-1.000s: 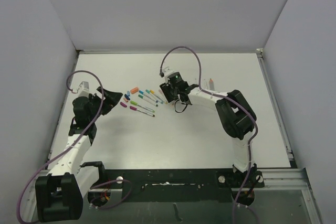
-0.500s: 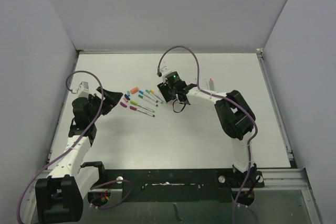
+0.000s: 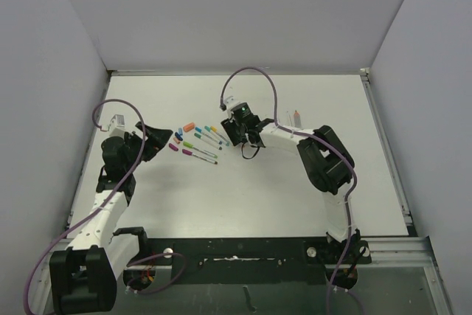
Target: Open the pen caps
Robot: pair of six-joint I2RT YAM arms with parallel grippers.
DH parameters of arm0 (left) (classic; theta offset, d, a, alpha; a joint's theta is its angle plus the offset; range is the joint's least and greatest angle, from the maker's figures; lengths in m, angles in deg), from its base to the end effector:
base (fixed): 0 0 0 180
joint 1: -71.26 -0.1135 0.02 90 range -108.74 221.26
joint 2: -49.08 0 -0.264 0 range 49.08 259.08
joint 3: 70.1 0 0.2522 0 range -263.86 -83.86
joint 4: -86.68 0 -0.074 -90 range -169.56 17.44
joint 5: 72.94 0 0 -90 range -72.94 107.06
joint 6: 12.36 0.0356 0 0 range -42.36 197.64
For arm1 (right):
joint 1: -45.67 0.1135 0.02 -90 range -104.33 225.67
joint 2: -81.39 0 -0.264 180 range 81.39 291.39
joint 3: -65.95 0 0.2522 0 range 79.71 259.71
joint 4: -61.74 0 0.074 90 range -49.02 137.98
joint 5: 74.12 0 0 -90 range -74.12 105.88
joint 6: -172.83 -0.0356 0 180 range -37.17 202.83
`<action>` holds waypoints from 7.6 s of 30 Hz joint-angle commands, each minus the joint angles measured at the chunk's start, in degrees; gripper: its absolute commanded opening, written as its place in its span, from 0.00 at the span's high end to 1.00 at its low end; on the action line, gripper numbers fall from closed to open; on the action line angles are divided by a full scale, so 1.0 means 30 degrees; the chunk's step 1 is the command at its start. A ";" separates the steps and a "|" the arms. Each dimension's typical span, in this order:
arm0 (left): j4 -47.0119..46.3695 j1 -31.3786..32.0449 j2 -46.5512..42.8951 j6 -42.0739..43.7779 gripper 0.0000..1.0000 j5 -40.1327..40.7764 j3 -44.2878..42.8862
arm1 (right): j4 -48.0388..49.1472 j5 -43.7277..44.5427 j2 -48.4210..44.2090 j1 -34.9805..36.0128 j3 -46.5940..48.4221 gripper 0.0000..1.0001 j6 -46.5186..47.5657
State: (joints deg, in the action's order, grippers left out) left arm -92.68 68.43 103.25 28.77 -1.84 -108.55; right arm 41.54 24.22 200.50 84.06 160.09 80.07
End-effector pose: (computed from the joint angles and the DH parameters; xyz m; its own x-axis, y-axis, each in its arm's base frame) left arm 0.2119 -0.0011 0.2289 -0.3837 -0.7324 -0.5624 -0.0384 0.6212 -0.7827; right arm 0.3591 0.2779 0.1602 -0.5810 -0.3995 -0.7091 -0.5069 0.8593 -0.0688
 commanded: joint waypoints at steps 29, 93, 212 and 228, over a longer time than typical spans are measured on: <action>-0.2326 0.2987 0.2717 0.0195 0.20 0.0942 -0.1638 | 0.1180 -0.2897 0.0029 -0.1349 -0.1410 0.93 -0.1588; -0.8984 0.8619 1.1356 -0.2140 0.76 0.2121 -0.4120 | 0.7389 -0.6178 -0.8546 0.2171 -0.7662 1.00 -0.2668; -0.3100 0.0504 1.0726 0.1678 0.89 0.2552 -0.1176 | 0.3788 -0.2651 -0.3973 -0.0143 -0.2632 0.53 0.1126; -0.3149 0.0489 1.0451 0.1521 0.75 0.2546 -0.1117 | 0.2996 -0.2212 -0.1244 0.0621 -0.0289 0.53 0.1624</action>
State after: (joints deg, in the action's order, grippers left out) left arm -99.09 70.35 135.21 33.30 5.36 -111.74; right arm 49.63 16.92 196.21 85.57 156.77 84.07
